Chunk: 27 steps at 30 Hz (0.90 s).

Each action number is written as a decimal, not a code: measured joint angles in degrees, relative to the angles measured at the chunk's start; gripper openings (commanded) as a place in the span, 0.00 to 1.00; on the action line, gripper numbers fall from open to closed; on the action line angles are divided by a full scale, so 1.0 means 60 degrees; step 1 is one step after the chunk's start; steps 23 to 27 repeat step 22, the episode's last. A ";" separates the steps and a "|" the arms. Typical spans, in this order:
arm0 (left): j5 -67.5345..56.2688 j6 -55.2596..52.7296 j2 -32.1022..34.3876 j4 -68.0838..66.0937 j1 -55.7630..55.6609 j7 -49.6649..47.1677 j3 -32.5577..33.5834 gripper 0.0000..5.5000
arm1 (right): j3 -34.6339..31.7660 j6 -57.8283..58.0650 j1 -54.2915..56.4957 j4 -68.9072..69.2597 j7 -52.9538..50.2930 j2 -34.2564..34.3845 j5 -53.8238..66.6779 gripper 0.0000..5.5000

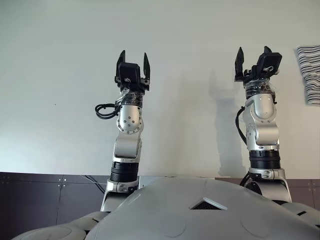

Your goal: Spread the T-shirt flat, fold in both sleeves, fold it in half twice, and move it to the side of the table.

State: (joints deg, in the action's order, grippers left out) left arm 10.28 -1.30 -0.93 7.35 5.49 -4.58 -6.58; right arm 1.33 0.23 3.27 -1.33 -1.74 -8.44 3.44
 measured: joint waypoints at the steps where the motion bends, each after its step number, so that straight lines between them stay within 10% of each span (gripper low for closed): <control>1: 0.0000 0.0002 -0.0022 -0.0094 0.0000 -0.0020 0.0006 0.54 | 0.0021 -0.0020 0.0000 -0.0001 0.0028 0.0062 -0.0075 0.69; 27: -0.1492 0.1798 0.0060 -0.2726 -0.1675 0.0514 0.1069 0.54 | 0.0073 -0.0937 0.1285 -0.2778 0.1420 0.0307 -0.0198 0.69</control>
